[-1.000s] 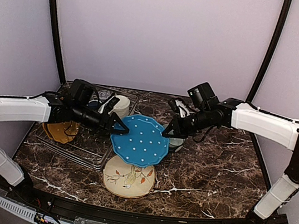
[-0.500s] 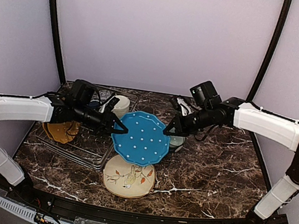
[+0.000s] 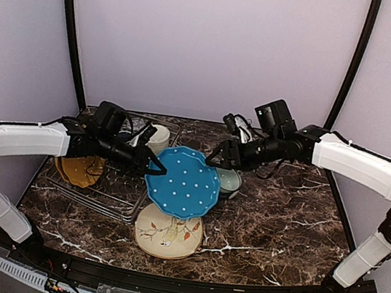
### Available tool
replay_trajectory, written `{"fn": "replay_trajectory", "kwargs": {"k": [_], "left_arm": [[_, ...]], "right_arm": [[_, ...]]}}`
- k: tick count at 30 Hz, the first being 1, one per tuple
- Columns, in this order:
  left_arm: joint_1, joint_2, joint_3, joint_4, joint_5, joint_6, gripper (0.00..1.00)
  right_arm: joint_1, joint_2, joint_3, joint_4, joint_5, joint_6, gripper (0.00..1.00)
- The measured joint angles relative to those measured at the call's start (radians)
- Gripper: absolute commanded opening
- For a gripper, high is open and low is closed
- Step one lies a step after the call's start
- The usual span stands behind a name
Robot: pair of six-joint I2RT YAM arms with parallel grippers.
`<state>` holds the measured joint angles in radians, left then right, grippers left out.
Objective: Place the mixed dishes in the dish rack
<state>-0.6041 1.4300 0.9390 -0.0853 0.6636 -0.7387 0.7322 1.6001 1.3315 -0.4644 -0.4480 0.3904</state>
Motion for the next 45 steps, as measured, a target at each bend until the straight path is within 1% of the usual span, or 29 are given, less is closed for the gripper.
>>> {"fn": "replay_trajectory", "kwargs": {"k": [5, 10, 14, 18, 23, 26, 33, 45], "left_arm": [[0.014, -0.036, 0.071, -0.139, -0.065, 0.087, 0.01], [0.060, -0.139, 0.188, -0.344, -0.222, 0.226, 0.01], [0.080, -0.220, 0.304, -0.502, -0.430, 0.352, 0.01], [0.084, -0.274, 0.380, -0.634, -0.650, 0.459, 0.01], [0.094, -0.288, 0.411, -0.780, -0.877, 0.546, 0.01], [0.104, -0.286, 0.412, -0.850, -0.966, 0.576, 0.01], [0.135, -0.285, 0.412, -0.925, -1.074, 0.615, 0.01], [0.168, -0.253, 0.389, -0.926, -1.111, 0.638, 0.01]], "right_arm": [[0.000, -0.042, 0.000, 0.001, 0.016, -0.013, 0.76], [0.000, -0.054, 0.000, 0.002, 0.030, -0.015, 0.76], [0.000, -0.054, 0.000, 0.001, 0.033, -0.015, 0.76], [0.000, -0.051, 0.000, 0.001, 0.033, -0.015, 0.76], [0.000, -0.038, 0.000, 0.001, 0.033, -0.015, 0.76], [0.000, -0.035, 0.000, 0.001, 0.033, -0.015, 0.76], [0.000, -0.030, 0.000, 0.002, 0.033, -0.015, 0.76], [0.000, -0.022, 0.000, 0.001, 0.032, -0.015, 0.76]]}}
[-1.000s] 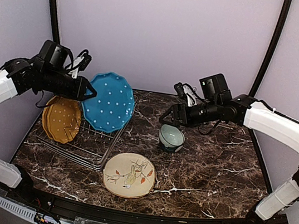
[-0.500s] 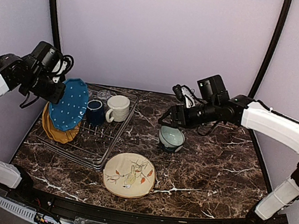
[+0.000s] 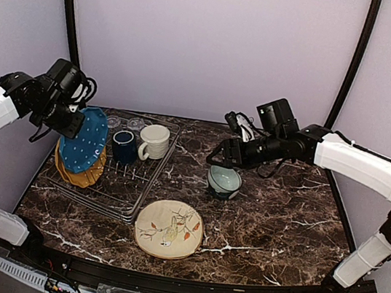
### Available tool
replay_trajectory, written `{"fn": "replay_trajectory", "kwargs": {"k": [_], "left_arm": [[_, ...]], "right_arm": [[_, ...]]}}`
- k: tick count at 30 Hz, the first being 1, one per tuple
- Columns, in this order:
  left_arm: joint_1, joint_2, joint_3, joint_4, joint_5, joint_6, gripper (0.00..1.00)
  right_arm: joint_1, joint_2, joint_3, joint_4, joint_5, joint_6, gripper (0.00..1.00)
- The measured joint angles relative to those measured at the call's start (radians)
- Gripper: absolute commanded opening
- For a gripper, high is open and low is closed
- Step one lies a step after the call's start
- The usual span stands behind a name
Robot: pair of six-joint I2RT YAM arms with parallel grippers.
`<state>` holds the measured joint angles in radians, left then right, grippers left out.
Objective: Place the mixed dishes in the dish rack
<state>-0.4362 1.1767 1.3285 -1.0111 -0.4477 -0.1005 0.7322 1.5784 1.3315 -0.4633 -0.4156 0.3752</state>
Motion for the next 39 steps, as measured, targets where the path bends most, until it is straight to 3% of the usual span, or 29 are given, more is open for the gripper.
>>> {"fn": "replay_trajectory", "kwargs": {"k": [21, 31, 36, 39], "left_arm": [[0.013, 0.056, -0.069, 0.069, 0.010, -0.058, 0.01], [0.013, 0.080, -0.134, 0.070, 0.037, -0.096, 0.01], [0.013, 0.100, -0.164, 0.093, 0.045, -0.102, 0.04], [0.013, 0.106, -0.166, 0.109, 0.043, -0.101, 0.14]], "right_arm": [[0.004, 0.031, 0.000, -0.001, -0.006, 0.000, 0.76], [0.100, 0.116, 0.005, -0.023, 0.049, -0.016, 0.75], [0.154, 0.210, 0.032, -0.069, 0.095, -0.028, 0.72], [0.180, 0.265, 0.045, -0.104, 0.126, -0.035, 0.70]]}}
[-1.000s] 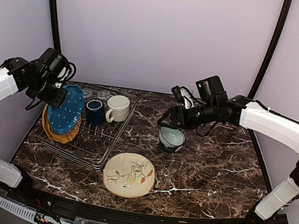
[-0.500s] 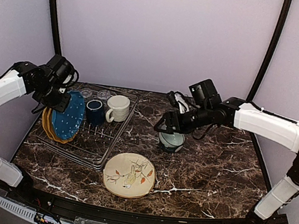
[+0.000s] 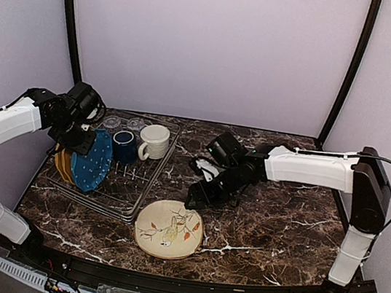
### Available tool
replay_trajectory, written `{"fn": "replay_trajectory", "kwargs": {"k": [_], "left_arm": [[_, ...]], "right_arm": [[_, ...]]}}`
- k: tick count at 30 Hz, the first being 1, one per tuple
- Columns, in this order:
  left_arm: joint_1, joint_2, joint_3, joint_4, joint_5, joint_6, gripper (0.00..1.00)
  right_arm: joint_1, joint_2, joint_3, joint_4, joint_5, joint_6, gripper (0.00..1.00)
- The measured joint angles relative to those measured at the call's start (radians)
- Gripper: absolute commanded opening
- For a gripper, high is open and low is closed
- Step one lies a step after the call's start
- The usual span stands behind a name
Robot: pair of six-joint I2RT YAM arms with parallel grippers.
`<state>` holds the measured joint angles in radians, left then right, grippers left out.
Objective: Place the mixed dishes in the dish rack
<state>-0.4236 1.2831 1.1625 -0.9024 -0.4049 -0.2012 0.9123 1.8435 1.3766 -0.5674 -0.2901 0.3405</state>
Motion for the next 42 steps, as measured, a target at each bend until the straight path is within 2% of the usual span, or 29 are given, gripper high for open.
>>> {"fn": "replay_trajectory", "kwargs": {"k": [6, 13, 20, 31, 36, 40, 42], "left_arm": [[0.000, 0.020, -0.002, 0.015, -0.013, 0.014, 0.34], [0.006, 0.020, 0.000, 0.003, -0.045, 0.034, 0.42], [0.006, 0.016, 0.036, -0.018, -0.034, 0.041, 0.52], [0.006, -0.043, 0.082, -0.022, 0.003, 0.052, 0.58], [0.006, -0.053, 0.082, -0.023, 0.008, 0.053, 0.60], [0.006, -0.053, 0.097, -0.027, 0.016, 0.058, 0.61], [0.006, -0.053, 0.107, -0.027, 0.018, 0.060, 0.62]], "right_arm": [[0.017, 0.035, -0.005, -0.046, 0.029, -0.003, 0.68], [0.018, 0.035, -0.072, -0.043, 0.015, 0.003, 0.66], [0.019, 0.035, -0.175, 0.007, -0.036, 0.040, 0.58], [0.021, 0.065, -0.207, 0.149, -0.134, 0.142, 0.35], [0.016, 0.071, -0.225, 0.201, -0.149, 0.208, 0.20], [0.010, 0.071, -0.236, 0.216, -0.148, 0.266, 0.02], [0.002, 0.070, -0.235, 0.245, -0.181, 0.292, 0.00]]}}
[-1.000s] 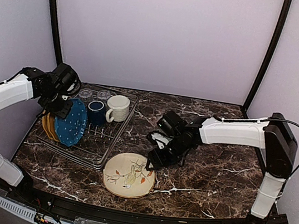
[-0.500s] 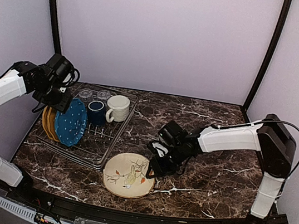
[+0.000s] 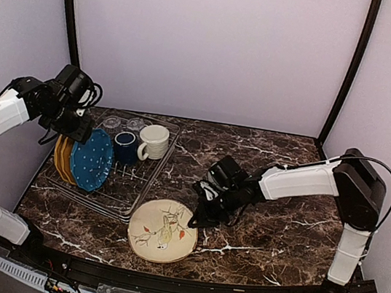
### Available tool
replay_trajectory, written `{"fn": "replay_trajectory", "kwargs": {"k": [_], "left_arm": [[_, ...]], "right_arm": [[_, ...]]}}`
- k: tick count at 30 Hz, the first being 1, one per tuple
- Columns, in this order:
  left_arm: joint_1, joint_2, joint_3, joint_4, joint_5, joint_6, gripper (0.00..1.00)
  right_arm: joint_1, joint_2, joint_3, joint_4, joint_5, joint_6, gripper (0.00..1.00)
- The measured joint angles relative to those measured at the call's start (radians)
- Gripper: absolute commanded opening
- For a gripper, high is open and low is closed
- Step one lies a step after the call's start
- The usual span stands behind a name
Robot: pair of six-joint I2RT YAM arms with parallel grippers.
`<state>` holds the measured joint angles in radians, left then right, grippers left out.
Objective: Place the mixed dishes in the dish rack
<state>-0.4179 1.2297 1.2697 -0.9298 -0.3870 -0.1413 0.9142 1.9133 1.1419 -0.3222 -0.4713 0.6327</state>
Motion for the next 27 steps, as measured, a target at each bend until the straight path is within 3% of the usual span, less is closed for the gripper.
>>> {"fn": "replay_trajectory", "kwargs": {"k": [8, 14, 27], "left_arm": [[0.000, -0.002, 0.005, 0.001, 0.008, 0.011, 0.73], [0.000, -0.041, 0.003, 0.040, 0.064, 0.018, 0.78], [-0.002, -0.134, -0.128, 0.306, 0.511, -0.080, 0.83]], "right_arm": [[0.008, -0.033, 0.009, 0.014, 0.008, -0.003, 0.00], [-0.011, -0.147, -0.018, -0.066, 0.062, -0.043, 0.00], [-0.150, -0.332, -0.005, -0.214, 0.091, -0.141, 0.00]]}}
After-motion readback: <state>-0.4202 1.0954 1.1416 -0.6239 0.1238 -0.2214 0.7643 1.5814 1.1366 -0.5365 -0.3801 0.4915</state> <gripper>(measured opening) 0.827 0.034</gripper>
